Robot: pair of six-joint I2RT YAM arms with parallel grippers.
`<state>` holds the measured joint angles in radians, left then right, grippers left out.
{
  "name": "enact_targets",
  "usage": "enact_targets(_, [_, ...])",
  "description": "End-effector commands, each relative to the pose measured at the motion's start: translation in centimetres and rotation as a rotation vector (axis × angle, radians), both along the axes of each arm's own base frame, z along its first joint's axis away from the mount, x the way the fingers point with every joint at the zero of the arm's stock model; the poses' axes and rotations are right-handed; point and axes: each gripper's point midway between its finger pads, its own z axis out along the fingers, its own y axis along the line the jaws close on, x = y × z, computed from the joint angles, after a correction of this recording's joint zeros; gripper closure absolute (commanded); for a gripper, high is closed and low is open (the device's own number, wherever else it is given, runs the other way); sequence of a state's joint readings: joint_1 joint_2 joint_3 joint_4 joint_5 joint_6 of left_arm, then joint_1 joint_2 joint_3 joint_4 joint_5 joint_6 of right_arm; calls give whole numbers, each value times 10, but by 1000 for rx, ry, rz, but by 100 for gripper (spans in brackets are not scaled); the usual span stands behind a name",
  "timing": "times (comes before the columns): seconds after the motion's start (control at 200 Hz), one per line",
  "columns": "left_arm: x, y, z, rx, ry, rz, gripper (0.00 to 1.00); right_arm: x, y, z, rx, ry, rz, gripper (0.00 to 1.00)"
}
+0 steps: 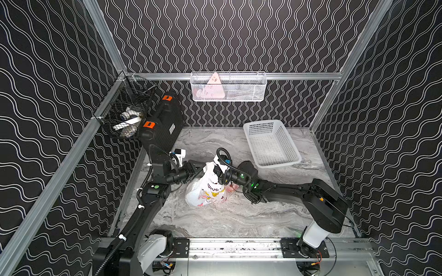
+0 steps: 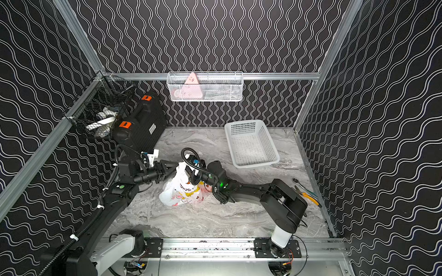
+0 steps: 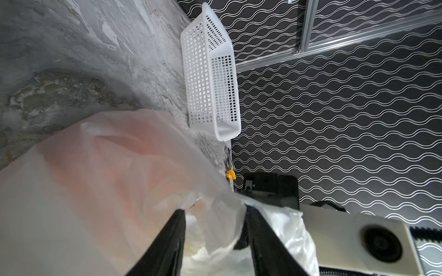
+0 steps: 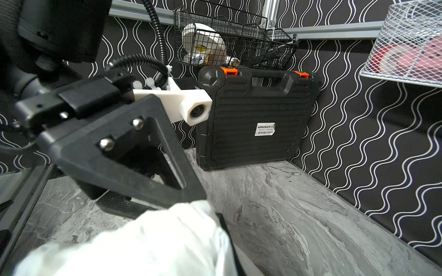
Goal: Place the oranges into plastic bags & tie knots
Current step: Tie the plastic bag at the center of the board.
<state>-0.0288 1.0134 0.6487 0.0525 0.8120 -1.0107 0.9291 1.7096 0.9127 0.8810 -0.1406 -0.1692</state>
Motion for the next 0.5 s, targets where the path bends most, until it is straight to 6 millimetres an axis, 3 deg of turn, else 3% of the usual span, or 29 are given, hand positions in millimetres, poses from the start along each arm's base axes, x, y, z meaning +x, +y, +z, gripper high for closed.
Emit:
enact_targets(0.0, [9,-3,20,-68,-68,-1,57,0,1,14,35,-43,-1,92])
enact_targets(0.36, [-2,-7,7,-27,-20,-41,63,2,2,11,25,-47,-7,92])
enact_targets(0.495, [-3,-8,6,-17,-17,-49,76,2,2,10,23,-47,-9,91])
